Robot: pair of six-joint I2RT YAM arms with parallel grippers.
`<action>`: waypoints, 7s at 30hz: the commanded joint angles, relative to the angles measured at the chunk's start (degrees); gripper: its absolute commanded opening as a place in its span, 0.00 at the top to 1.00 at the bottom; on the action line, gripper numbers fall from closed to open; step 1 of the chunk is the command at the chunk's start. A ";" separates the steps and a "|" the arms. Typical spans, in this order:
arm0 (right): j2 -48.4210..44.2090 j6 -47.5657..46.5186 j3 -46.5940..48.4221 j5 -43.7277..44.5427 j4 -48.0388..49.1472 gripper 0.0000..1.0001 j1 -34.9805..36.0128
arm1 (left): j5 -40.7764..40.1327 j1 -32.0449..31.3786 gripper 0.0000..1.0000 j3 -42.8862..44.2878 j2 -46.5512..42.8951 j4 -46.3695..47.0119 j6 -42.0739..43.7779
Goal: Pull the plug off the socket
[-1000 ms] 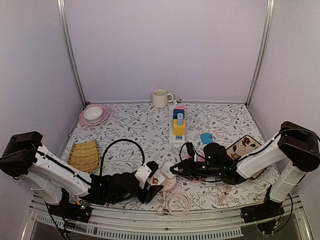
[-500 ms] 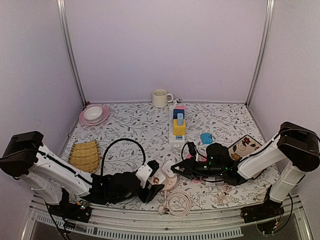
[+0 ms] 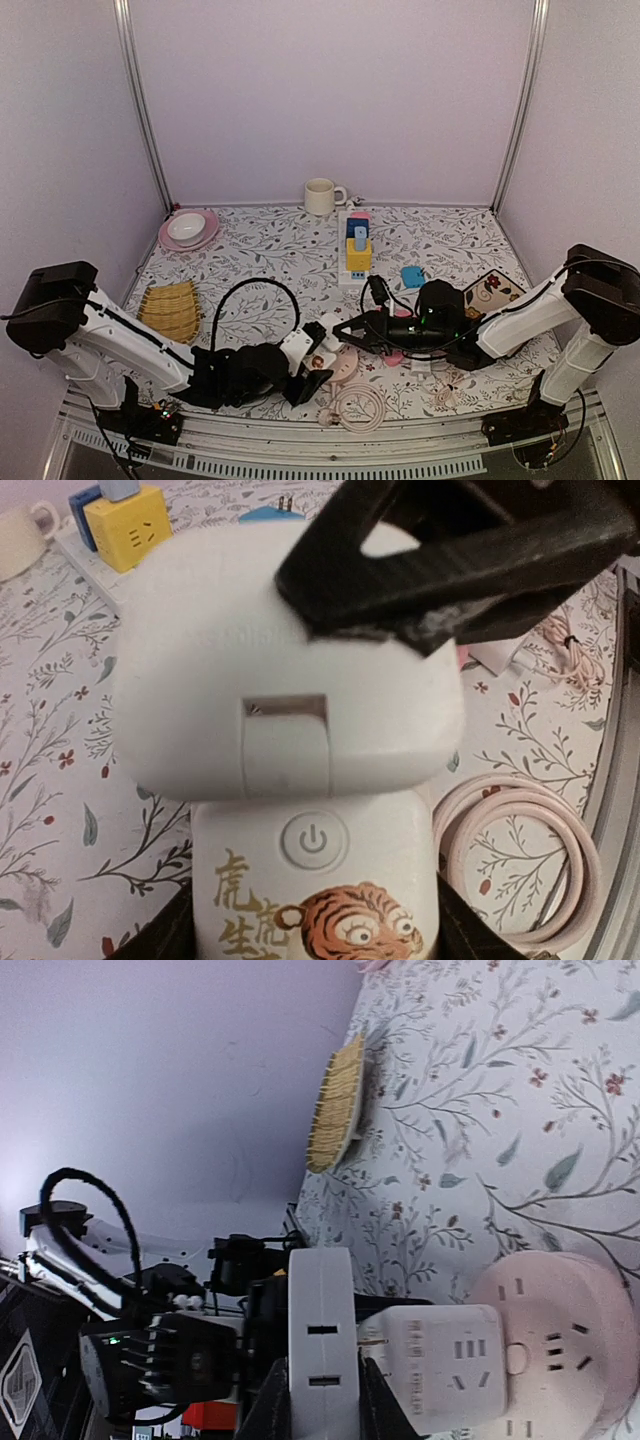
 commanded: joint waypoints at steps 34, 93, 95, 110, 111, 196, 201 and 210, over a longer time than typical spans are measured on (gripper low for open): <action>-14.77 -16.78 5.49 19.95 -34.45 0.92 -1.22 | -10.65 1.41 0.59 1.54 -1.89 -6.69 -9.91; -0.46 -12.52 17.98 7.96 -25.13 0.14 5.29 | -3.16 -0.51 0.57 -13.61 -30.70 9.00 -4.42; 0.52 -11.20 17.98 6.39 -22.96 0.20 5.36 | -2.97 -0.52 0.56 -13.29 -30.01 9.08 -4.20; 1.91 -8.60 16.48 10.11 -23.28 0.88 5.90 | -1.27 -0.72 0.57 -12.22 -29.33 10.47 -2.18; 1.99 -8.25 16.24 10.77 -23.40 0.90 5.90 | -1.10 -0.78 0.57 -12.30 -29.76 10.84 -1.93; 4.50 -14.69 20.97 19.46 -35.72 0.22 7.15 | -4.82 15.40 0.44 -7.65 -16.97 -25.06 -33.99; 1.57 -15.80 20.85 20.87 -37.23 0.13 7.14 | -5.15 15.34 0.32 -8.12 -19.32 -25.46 -33.61; -2.97 -17.72 20.61 25.23 -41.33 0.04 7.13 | -5.44 15.32 0.09 -8.71 -22.62 -25.68 -32.68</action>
